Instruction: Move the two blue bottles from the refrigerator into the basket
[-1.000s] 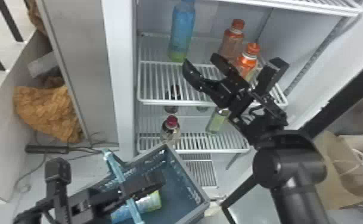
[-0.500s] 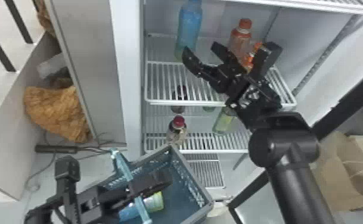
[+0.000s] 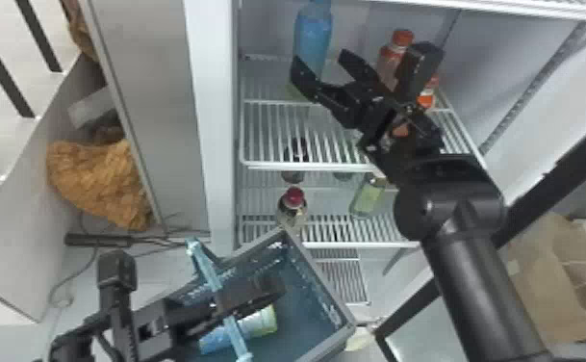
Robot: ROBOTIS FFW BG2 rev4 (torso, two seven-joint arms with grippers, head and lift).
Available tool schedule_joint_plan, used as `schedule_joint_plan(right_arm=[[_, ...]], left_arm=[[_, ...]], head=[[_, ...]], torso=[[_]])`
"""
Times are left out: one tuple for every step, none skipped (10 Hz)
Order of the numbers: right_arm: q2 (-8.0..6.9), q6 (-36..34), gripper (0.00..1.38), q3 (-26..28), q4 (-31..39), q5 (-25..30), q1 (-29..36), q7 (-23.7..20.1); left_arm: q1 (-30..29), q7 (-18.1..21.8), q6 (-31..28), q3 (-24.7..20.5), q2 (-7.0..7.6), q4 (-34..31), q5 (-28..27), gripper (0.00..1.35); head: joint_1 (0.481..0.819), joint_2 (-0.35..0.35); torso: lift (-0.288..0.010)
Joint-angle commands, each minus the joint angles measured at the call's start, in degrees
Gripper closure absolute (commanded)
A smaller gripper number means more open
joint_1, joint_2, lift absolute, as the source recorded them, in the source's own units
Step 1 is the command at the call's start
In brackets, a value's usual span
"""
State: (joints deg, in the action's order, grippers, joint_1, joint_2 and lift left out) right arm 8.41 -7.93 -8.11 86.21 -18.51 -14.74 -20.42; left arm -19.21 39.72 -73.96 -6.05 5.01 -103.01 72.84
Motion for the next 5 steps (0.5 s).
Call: schedule_joint_plan(right_arm=[[0.03, -0.09, 0.09, -0.57, -2.05, 0.12, -1.99, 0.56], [-0.06, -0.09, 0.09, -0.91, -3.31, 0.23, -2.84, 1.09], [-0.06, -0.23, 0.09, -1.60, -5.00, 0.23, -4.24, 1.44], [-0.06, -0.51, 0.09, -2.17, -6.69, 0.12, -5.65, 1.70], [-0.06, -0.51, 0.09, -2.86, -8.09, -0.23, -6.92, 2.14]], left_arm=[[0.23, 0.00, 0.00, 0.00, 0.00, 0.14, -0.06, 1.20], [0.23, 0.00, -0.14, -0.12, 0.00, 0.14, -0.06, 1.20], [0.23, 0.00, -0.14, 0.00, 0.18, 0.14, -0.06, 1.20], [0.51, 0.00, -0.14, 0.00, 0.18, 0.14, -0.06, 1.20], [0.66, 0.00, -0.14, 0.00, 0.18, 0.14, -0.06, 1.20]], head=[[0.695, -0.134], [0.695, -0.131], [0.695, -0.131], [0.695, -0.130], [0.695, -0.126]], torso=[[-0.010], [-0.010], [-0.010], [-0.010], [-0.010]])
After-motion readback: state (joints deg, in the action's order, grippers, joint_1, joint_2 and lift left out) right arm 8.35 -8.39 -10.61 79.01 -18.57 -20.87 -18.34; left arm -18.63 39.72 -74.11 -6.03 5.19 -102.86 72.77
